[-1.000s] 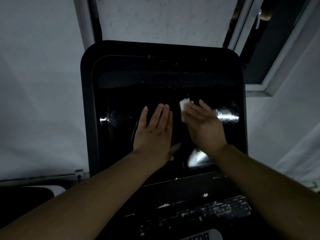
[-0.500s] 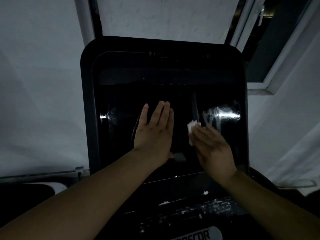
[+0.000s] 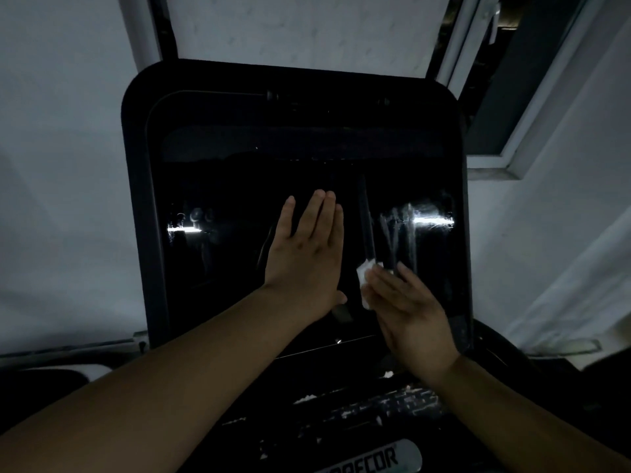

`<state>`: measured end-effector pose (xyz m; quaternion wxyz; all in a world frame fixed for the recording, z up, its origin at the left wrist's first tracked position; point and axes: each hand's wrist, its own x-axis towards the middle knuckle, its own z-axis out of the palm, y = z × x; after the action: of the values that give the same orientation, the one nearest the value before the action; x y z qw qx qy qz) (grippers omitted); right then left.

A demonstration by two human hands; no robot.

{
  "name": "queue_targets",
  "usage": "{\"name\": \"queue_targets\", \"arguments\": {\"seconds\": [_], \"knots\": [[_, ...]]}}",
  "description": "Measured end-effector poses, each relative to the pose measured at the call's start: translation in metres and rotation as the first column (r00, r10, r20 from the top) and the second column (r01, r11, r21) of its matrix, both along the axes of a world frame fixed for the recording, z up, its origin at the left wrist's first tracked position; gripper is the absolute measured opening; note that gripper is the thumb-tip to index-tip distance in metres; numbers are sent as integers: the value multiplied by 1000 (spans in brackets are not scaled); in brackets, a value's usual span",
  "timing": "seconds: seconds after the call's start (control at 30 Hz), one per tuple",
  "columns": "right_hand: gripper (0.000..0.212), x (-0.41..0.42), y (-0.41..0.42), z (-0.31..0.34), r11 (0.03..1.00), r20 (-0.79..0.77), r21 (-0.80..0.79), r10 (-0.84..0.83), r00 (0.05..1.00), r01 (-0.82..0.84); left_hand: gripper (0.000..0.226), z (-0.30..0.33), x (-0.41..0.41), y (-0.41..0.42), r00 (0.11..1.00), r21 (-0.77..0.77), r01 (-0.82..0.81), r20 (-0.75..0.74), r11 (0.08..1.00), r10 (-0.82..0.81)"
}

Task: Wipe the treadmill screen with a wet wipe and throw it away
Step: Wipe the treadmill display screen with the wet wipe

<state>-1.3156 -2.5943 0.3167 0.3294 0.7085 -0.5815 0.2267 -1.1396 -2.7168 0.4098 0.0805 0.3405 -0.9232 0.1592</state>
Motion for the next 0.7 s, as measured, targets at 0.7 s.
{"name": "queue_targets", "arguments": {"seconds": [0.7], "knots": [[29,-17,-22,29,994,10,-19,-110,994,110,132,0,-5,1,1000,32,-18,26,999,17]]}}
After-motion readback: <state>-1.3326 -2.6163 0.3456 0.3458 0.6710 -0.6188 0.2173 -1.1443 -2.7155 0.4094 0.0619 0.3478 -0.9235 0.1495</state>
